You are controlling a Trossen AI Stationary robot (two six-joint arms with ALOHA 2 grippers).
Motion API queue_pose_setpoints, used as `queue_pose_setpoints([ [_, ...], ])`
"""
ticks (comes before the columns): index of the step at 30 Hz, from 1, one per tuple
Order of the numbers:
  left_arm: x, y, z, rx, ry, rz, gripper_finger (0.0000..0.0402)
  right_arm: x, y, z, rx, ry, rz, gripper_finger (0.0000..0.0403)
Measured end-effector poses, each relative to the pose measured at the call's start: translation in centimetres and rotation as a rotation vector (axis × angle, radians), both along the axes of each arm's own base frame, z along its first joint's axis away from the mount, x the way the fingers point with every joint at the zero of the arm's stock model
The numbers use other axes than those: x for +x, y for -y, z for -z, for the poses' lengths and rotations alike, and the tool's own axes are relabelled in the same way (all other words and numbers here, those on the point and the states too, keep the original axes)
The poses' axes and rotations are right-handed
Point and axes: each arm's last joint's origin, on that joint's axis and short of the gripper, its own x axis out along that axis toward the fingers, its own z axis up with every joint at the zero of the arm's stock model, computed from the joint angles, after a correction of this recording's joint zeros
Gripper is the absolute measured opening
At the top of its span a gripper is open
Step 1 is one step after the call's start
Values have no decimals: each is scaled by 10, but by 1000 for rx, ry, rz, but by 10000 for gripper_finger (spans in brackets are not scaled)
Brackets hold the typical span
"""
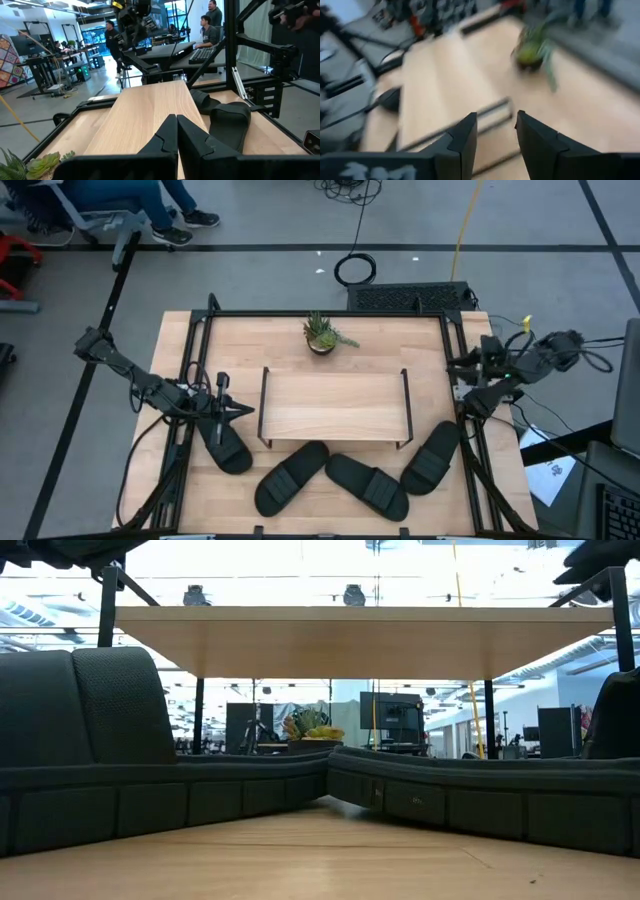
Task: Pick and place slides into the shelf
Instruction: Put the black sandal on the shelf
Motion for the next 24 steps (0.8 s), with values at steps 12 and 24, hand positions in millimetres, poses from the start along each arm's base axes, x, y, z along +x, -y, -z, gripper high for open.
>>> queue_pose_setpoints([
  [12, 0, 0, 0, 0, 0, 0, 3, 21, -28, 42, 364, -430, -134, 131],
  [24, 0, 0, 0, 0, 0, 0, 3, 51, -54, 89, 500, -504, -257, 131],
])
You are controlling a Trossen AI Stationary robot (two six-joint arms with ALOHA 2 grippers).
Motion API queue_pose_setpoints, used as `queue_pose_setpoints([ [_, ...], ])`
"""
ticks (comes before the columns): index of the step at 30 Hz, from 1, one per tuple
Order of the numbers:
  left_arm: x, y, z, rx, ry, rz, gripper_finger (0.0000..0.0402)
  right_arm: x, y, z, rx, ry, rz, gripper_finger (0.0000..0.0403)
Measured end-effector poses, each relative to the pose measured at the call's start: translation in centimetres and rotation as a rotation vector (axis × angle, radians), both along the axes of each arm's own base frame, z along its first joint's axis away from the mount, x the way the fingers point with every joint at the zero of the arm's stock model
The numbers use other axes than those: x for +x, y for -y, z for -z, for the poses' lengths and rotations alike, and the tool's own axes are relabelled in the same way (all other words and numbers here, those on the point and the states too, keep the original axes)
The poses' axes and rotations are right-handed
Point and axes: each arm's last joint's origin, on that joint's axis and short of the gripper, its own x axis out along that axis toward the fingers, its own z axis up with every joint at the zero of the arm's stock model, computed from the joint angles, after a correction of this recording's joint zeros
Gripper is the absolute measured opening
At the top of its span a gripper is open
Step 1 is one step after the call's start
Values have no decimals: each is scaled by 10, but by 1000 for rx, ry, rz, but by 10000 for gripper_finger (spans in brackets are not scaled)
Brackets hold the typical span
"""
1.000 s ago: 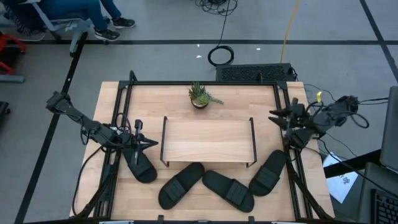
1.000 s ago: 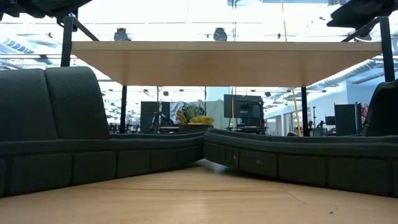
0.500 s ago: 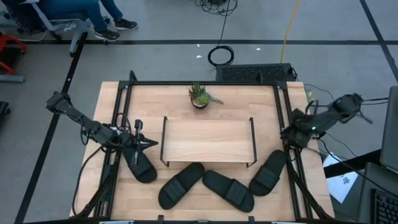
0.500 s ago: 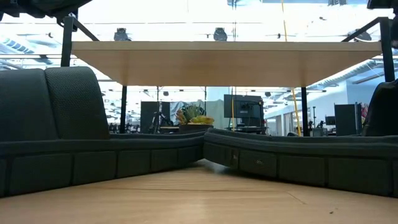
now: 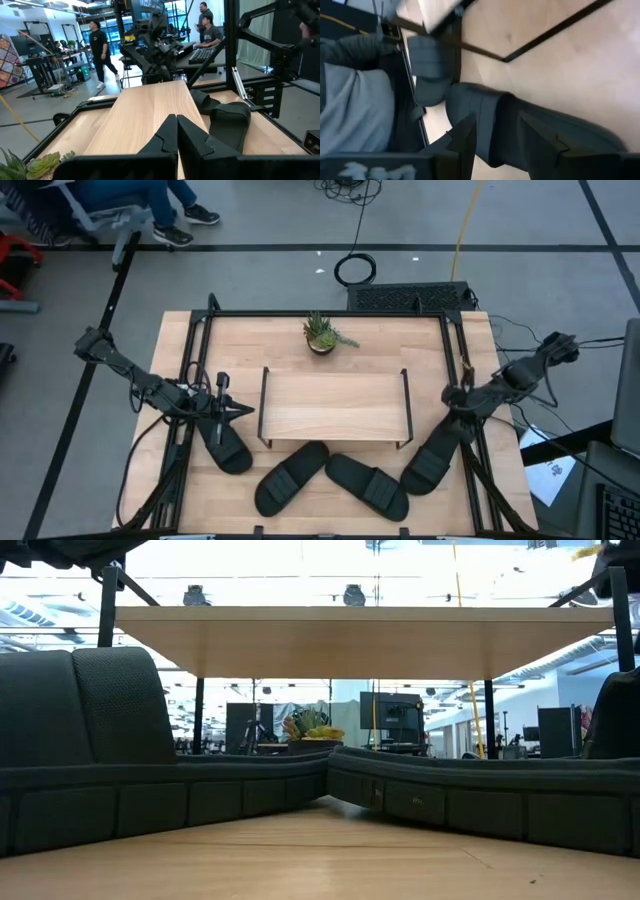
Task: Pick and place slides into the shelf
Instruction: Put the black sandal on the shelf
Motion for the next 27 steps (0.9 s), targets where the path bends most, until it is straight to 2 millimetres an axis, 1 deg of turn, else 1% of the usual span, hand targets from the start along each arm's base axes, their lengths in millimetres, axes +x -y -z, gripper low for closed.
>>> queue_pose_setpoints([
  [3, 0, 0, 0, 0, 0, 0, 3, 3, -4, 15, 41, -34, -29, 137],
  [8, 0, 0, 0, 0, 0, 0, 3, 4, -5, 29, 54, -92, -17, 174],
  [10, 0, 0, 0, 0, 0, 0, 3, 4, -5, 32, 20, -80, -60, 190],
  [13, 0, 0, 0, 0, 0, 0, 3, 7, -7, 33, -69, -21, -183, 205],
  [18, 0, 0, 0, 0, 0, 0, 3, 13, -11, 36, -144, -2, -291, 212],
  [23, 0, 0, 0, 0, 0, 0, 3, 16, -13, 39, -160, -32, -303, 212],
  [27, 0, 0, 0, 0, 0, 0, 3, 20, -16, 38, -121, -25, -295, 212],
])
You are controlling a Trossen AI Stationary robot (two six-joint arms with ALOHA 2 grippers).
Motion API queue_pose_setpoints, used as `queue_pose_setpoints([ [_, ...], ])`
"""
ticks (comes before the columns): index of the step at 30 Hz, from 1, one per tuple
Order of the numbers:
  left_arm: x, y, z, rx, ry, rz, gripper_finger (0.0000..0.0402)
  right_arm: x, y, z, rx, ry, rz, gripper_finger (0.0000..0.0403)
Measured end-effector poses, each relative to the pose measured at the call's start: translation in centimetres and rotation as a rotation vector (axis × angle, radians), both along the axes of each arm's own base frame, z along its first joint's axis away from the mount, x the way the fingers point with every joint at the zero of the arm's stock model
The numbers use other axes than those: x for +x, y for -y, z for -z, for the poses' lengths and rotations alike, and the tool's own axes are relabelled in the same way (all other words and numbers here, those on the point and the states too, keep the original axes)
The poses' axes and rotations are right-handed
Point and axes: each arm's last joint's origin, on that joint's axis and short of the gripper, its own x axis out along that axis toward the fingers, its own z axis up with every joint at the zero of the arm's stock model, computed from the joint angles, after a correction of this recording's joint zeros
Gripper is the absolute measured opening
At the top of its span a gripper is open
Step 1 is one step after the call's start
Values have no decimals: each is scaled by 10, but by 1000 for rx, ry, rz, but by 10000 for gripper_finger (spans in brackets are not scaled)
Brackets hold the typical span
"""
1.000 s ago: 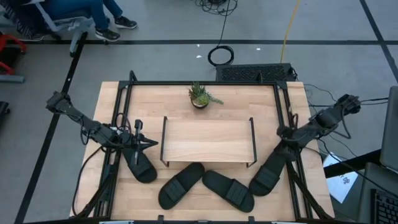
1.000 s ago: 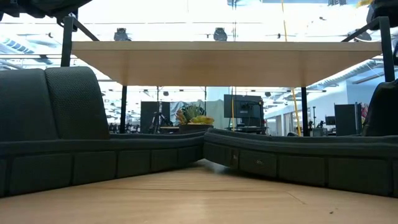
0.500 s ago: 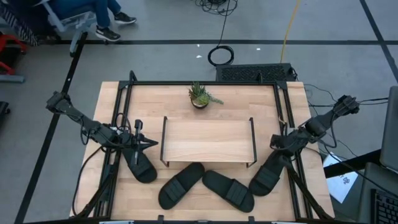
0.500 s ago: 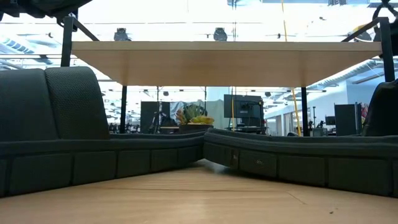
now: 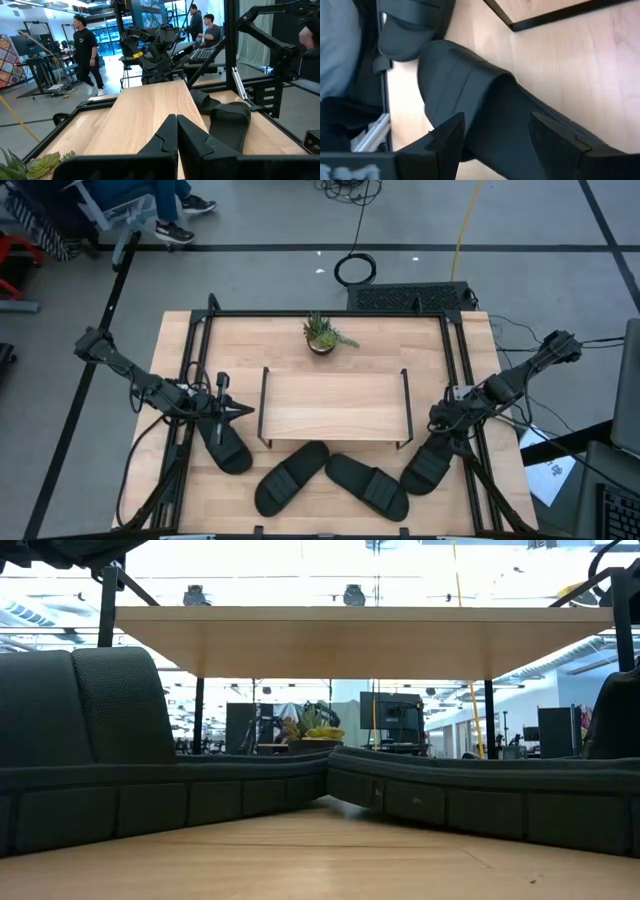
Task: Pick and place slides into the shelf
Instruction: Put the black sandal on the shelf
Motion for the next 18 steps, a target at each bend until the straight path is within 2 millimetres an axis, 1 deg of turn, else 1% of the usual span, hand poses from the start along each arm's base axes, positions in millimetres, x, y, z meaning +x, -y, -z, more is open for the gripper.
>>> queue_pose_setpoints([
  [5, 0, 0, 0, 0, 0, 0, 3, 1, -2, 1, 51, -61, 50, 213],
  [7, 0, 0, 0, 0, 0, 0, 3, 2, -3, 6, 81, -90, 70, 213],
  [13, 0, 0, 0, 0, 0, 0, 3, 1, -5, 35, 173, -169, 96, 213],
  [18, 0, 0, 0, 0, 0, 0, 3, 5, -10, 51, 307, -127, 87, 213],
])
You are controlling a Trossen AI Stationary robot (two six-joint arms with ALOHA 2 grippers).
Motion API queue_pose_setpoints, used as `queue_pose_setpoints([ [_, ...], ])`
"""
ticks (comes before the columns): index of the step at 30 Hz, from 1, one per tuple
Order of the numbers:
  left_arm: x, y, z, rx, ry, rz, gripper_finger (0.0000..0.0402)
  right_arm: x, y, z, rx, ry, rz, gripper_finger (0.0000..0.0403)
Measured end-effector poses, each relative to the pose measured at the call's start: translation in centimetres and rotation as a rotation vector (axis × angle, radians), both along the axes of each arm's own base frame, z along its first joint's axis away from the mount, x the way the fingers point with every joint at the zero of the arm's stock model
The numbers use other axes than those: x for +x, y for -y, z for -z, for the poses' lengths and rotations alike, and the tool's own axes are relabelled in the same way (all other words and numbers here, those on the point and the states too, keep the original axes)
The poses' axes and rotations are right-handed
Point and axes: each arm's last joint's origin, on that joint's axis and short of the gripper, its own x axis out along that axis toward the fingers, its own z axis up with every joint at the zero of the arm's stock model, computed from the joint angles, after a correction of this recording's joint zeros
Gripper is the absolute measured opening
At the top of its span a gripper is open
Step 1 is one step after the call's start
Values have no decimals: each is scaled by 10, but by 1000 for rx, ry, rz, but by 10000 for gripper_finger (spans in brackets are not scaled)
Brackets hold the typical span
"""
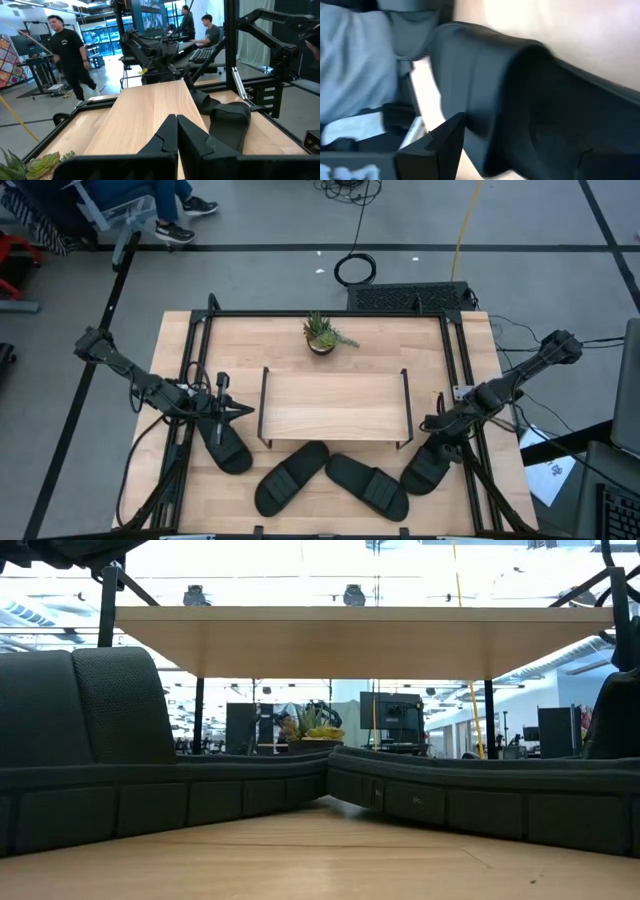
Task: Pick and place slides into the shelf
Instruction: Put the black sandal on the shelf
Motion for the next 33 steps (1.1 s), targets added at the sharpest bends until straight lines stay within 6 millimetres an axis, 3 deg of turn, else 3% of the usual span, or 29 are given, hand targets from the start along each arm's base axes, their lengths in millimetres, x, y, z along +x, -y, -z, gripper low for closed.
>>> queue_pose_setpoints([
  [5, 0, 0, 0, 0, 0, 0, 3, 4, -3, 7, 83, 82, 14, 213],
  [17, 0, 0, 0, 0, 0, 0, 3, 1, -1, 18, 33, 126, -58, 205],
  [21, 0, 0, 0, 0, 0, 0, 3, 1, -1, 18, 15, 160, -87, 150],
  [26, 0, 0, 0, 0, 0, 0, 3, 1, -1, 17, 15, 165, -91, 26],
  [33, 0, 0, 0, 0, 0, 0, 3, 4, -4, 8, 53, 173, -114, 6],
])
